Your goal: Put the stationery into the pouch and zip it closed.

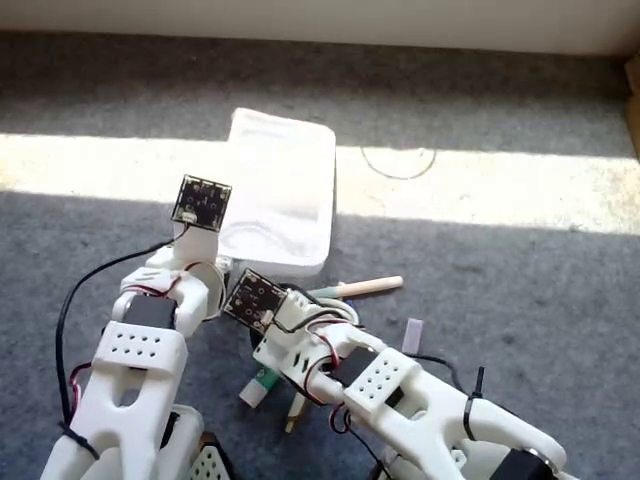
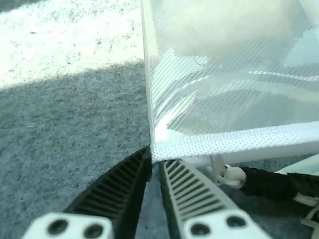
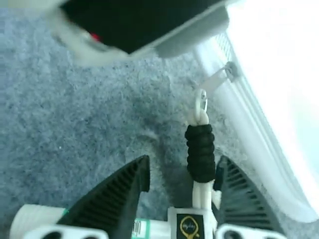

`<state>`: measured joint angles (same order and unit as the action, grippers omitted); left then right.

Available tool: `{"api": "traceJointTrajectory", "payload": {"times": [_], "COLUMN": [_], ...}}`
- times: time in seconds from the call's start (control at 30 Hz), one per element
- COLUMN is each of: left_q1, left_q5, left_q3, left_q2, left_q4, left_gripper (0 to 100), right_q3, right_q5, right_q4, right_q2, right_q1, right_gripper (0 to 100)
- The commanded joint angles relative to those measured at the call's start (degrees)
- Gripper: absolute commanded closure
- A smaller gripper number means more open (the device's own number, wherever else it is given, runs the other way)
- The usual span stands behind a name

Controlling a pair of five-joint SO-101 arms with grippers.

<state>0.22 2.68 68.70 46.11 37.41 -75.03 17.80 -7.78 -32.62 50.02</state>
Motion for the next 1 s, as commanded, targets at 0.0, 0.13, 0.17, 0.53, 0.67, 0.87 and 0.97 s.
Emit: {"api": "traceJointTrajectory", "payload": {"times": [0.0,0.13,0.17,0.53,0.67,0.87,0.97], "left_q1": [-0.48,-0.4,-0.4,-0.48,-0.4,-1.8,-2.42], "left_q5": [-0.35,-0.35,-0.35,-0.35,-0.35,-0.35,-0.35], "left_q3": [-3.12,-3.12,-3.12,-3.12,-3.12,-3.21,-3.21], "left_q2": [1.63,1.63,1.63,1.63,1.63,1.45,1.45], "left_q4": [0.26,0.26,0.26,0.26,0.26,0.0,0.09], "left_gripper": [99,99,99,99,99,99,99], "right_q3": [3.3,3.3,3.3,3.74,6.46,14.99,17.36], "right_q5": [0.44,0.44,0.44,0.35,0.35,0.44,0.44], "right_q4": [1.8,1.8,1.8,-2.07,-4.09,-7.16,-7.69], "right_q2": [-0.22,-0.22,-0.22,-0.22,0.92,10.95,11.65], "right_q1": [-0.04,-0.04,-0.04,-2.95,-2.86,-2.95,-2.77], "right_gripper": [86.4,86.4,86.4,76.9,77.3,77.8,77.8]}}
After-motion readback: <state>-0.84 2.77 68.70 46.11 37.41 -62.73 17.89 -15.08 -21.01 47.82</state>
